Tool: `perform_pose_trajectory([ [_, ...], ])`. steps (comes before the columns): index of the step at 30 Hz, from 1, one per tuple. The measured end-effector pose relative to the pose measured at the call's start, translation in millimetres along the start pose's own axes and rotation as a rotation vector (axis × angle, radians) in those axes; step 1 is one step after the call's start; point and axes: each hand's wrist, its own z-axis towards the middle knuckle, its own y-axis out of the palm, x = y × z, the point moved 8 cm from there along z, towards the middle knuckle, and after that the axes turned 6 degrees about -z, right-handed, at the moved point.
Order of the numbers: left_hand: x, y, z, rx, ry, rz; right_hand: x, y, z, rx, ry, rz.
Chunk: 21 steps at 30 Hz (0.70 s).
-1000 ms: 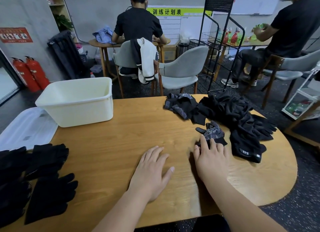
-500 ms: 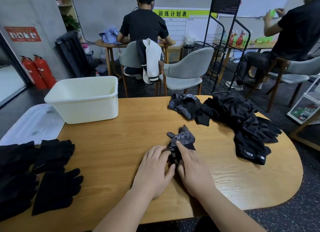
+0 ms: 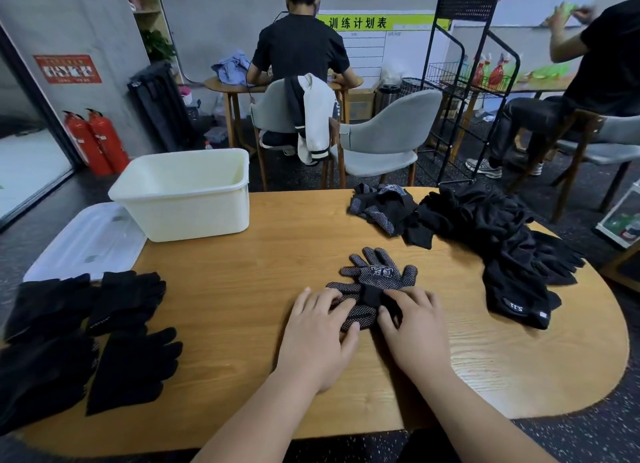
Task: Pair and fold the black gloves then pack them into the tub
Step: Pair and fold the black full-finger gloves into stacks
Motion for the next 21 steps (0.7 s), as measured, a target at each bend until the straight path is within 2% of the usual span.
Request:
perform_pose_trajectory([
  [6,-18.4,-4.9,-1.1,0.059,-0.204,-0.002,12.0,-6.8,-1.3,0.075,0.126,-0.044],
  [8,-18.3,-7.0,-0.7,0.08,-0.195,-0.016,7.8,-8.0,-2.7,0.087,0.083,-0.093],
  [12,-4.2,-2.1,-1.6,0.053,-0.024,-0.027,-12.5,-4.4,-3.2,0.061,-0.124,-0.142],
  [17,-17.7,-4.9,-0.5,0.127,-0.167,-0.006,-19.0,-4.2,-4.7,0.055,-0.18,-0.151],
  [21,-29.6,-5.8,-1.1,0.213,-0.177,-0.09,-24.5,-6.0,-5.0,0.056,-0.208,-0.122],
])
